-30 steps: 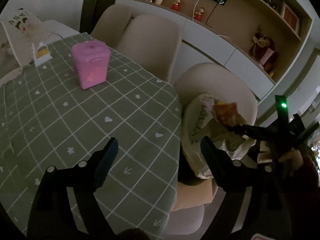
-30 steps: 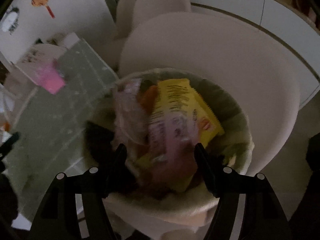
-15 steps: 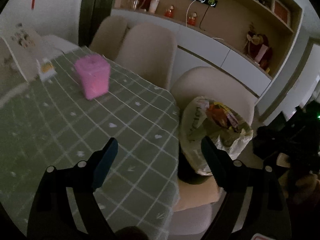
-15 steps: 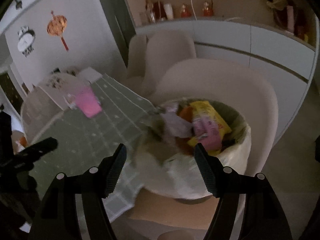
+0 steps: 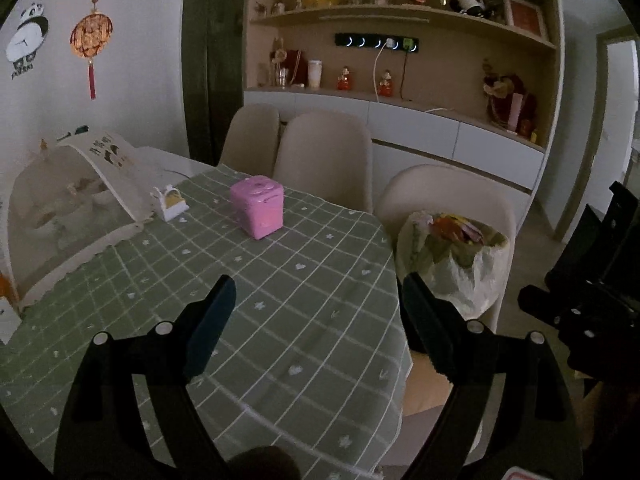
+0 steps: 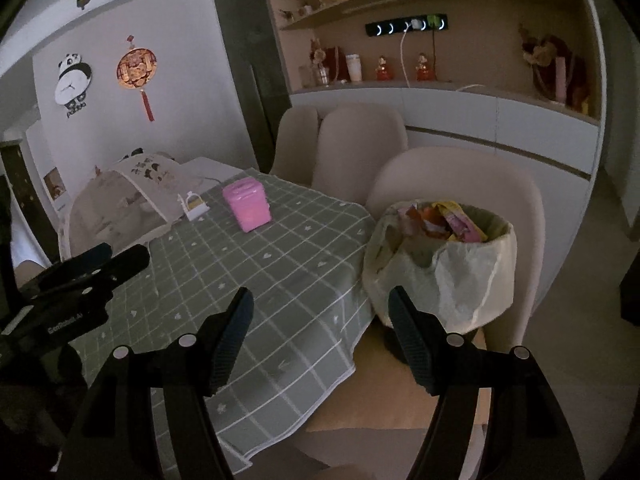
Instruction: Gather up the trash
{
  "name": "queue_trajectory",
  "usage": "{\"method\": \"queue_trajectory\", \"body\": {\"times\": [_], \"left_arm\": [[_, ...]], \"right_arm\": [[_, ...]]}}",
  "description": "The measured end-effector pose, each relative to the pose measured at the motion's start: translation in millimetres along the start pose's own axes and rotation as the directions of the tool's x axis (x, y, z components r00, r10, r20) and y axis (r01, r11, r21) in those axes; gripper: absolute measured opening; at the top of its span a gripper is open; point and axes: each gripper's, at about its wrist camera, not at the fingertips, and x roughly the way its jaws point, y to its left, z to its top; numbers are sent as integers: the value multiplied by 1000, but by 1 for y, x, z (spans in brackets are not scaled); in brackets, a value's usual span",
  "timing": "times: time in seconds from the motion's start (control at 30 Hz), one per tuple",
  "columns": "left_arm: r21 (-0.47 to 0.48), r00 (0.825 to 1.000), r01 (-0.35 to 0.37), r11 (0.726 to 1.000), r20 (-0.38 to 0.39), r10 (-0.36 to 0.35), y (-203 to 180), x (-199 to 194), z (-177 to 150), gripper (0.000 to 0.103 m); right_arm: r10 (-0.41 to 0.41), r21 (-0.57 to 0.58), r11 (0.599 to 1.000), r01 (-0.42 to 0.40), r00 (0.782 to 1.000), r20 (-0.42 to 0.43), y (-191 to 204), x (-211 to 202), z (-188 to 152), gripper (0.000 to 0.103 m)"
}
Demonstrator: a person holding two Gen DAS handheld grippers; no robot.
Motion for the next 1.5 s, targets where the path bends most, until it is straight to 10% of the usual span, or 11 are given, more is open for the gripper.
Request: {"method": "queue_trajectory", "body": {"times": [1.5], "left_arm": [[8,999,38,999,10,-38,19,-57,-22,81]], "right_arm": [[-110,24,994,109,992,66,45,-51,-26,66]]}}
